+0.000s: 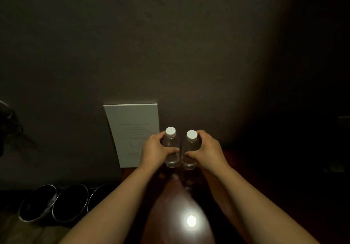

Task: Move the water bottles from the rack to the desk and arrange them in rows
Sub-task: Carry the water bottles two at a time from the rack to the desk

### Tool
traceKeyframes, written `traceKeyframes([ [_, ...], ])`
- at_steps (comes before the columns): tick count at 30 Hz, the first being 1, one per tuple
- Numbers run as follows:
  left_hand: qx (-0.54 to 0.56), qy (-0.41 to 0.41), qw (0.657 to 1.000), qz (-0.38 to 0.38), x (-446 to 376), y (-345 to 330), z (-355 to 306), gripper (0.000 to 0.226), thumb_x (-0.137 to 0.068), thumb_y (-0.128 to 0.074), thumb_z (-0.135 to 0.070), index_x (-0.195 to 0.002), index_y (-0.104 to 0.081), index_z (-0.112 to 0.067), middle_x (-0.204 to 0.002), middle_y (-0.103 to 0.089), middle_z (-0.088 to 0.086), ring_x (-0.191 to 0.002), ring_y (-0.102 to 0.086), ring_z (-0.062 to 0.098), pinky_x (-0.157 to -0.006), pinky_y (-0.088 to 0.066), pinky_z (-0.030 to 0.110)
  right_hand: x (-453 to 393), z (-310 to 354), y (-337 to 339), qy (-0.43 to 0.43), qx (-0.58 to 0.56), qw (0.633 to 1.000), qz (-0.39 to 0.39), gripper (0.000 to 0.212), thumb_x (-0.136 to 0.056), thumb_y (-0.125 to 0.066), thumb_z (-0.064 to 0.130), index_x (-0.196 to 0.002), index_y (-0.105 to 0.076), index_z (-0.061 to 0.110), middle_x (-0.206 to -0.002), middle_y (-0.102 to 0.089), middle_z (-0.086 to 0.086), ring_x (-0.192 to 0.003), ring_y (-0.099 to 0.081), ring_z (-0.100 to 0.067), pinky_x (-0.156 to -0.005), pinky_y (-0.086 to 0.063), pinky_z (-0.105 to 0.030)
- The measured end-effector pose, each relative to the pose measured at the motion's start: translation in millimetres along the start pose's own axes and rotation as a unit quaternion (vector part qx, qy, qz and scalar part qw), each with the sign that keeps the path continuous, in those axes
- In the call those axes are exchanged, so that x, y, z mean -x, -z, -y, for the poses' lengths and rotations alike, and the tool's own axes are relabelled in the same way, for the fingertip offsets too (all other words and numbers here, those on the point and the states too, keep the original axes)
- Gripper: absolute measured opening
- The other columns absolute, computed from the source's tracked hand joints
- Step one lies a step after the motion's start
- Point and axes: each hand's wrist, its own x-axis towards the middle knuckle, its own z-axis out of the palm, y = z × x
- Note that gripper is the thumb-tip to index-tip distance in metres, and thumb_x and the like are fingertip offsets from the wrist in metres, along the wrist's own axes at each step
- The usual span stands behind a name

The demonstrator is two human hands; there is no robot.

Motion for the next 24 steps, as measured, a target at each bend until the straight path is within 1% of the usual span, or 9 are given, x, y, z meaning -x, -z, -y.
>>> traceKeyframes([
  [2, -0.01, 0.003, 1.0, -0.004, -10, -14, 14, 0.044, -0.054, -0.092, -0.03, -0.092, -0.07, -0.033, -0.084, -0.07, -0.015, -0.08, -0.066, 0.006, -0.076, -0.055, 0.032, -13, -12, -11, -0.008, 0.002, 1.0, 0.007, 0.061, -0.064, -0.088, 0.021, -0.116, -0.057, 0.023, -0.11, -0.06, 0.006, -0.095, -0.054, -0.007, -0.082, -0.04, -0.018],
  [4, -0.022, 0.003, 1.0, -0.01, -18, -29, 30, 0.054, -0.052, -0.09, -0.038, -0.102, -0.071, -0.031, -0.092, -0.071, -0.01, -0.084, -0.066, 0.009, -0.079, -0.056, 0.036, -23, -25, -22, -0.013, -0.001, 1.0, 0.012, 0.059, -0.063, -0.088, 0.021, -0.114, -0.058, 0.023, -0.109, -0.06, 0.006, -0.095, -0.055, -0.008, -0.08, -0.04, -0.018],
  [5, -0.023, 0.004, 1.0, -0.013, -20, -35, 36, 0.058, -0.052, -0.089, -0.039, -0.106, -0.07, -0.032, -0.095, -0.069, -0.008, -0.086, -0.066, 0.01, -0.08, -0.056, 0.035, -27, -31, -28, -0.016, -0.004, 1.0, 0.017, 0.059, -0.063, -0.088, 0.021, -0.114, -0.058, 0.023, -0.108, -0.06, 0.007, -0.095, -0.056, -0.008, -0.08, -0.04, -0.018],
  [7, -0.019, 0.003, 1.0, -0.02, -20, -45, 44, 0.058, -0.056, -0.091, -0.03, -0.111, -0.071, -0.03, -0.097, -0.066, -0.005, -0.089, -0.064, 0.012, -0.081, -0.053, 0.03, -33, -41, -38, -0.02, -0.007, 0.999, 0.029, 0.058, -0.064, -0.087, 0.02, -0.114, -0.058, 0.023, -0.109, -0.06, 0.006, -0.096, -0.057, -0.009, -0.08, -0.04, -0.018],
  [11, -0.03, 0.003, 0.999, -0.039, -18, -57, 55, 0.062, -0.059, -0.091, -0.025, -0.118, -0.068, -0.028, -0.1, -0.061, -0.008, -0.092, -0.059, 0.01, -0.081, -0.046, 0.022, -42, -55, -52, -0.03, -0.01, 0.999, 0.043, 0.06, -0.064, -0.085, 0.017, -0.117, -0.058, 0.024, -0.113, -0.062, 0.005, -0.102, -0.06, -0.012, -0.082, -0.043, -0.02],
  [15, -0.044, 0.013, 0.997, -0.055, -21, -65, 62, 0.066, -0.058, -0.091, -0.025, -0.12, -0.068, -0.028, -0.105, -0.067, -0.004, -0.095, -0.063, 0.013, -0.083, -0.049, 0.025, -48, -62, -61, -0.033, -0.015, 0.998, 0.052, 0.059, -0.064, -0.084, 0.018, -0.116, -0.058, 0.025, -0.114, -0.063, 0.004, -0.103, -0.061, -0.014, -0.086, -0.049, -0.026],
  [18, -0.05, 0.025, 0.997, -0.06, -25, -69, 67, 0.064, -0.057, -0.091, -0.024, -0.118, -0.069, -0.026, -0.104, -0.069, -0.002, -0.094, -0.064, 0.015, -0.08, -0.049, 0.025, -51, -65, -66, -0.032, -0.023, 0.998, 0.055, 0.055, -0.065, -0.082, 0.019, -0.114, -0.059, 0.026, -0.113, -0.064, 0.003, -0.102, -0.062, -0.016, -0.086, -0.05, -0.028],
  [21, -0.051, 0.031, 0.996, -0.067, -28, -72, 71, 0.064, -0.058, -0.092, -0.024, -0.117, -0.068, -0.024, -0.103, -0.068, -0.001, -0.094, -0.063, 0.015, -0.078, -0.044, 0.022, -54, -66, -68, -0.027, -0.028, 0.998, 0.052, 0.054, -0.066, -0.081, 0.019, -0.115, -0.059, 0.024, -0.115, -0.063, 0.001, -0.103, -0.062, -0.017, -0.086, -0.05, -0.028],
  [24, -0.055, 0.031, 0.995, -0.072, -29, -73, 71, 0.066, -0.059, -0.091, -0.024, -0.12, -0.066, -0.024, -0.107, -0.067, 0.0, -0.098, -0.062, 0.017, -0.081, -0.044, 0.023, -54, -68, -67, -0.029, -0.028, 0.998, 0.053, 0.056, -0.067, -0.082, 0.018, -0.117, -0.058, 0.024, -0.118, -0.062, 0.001, -0.106, -0.061, -0.018, -0.087, -0.048, -0.026],
])
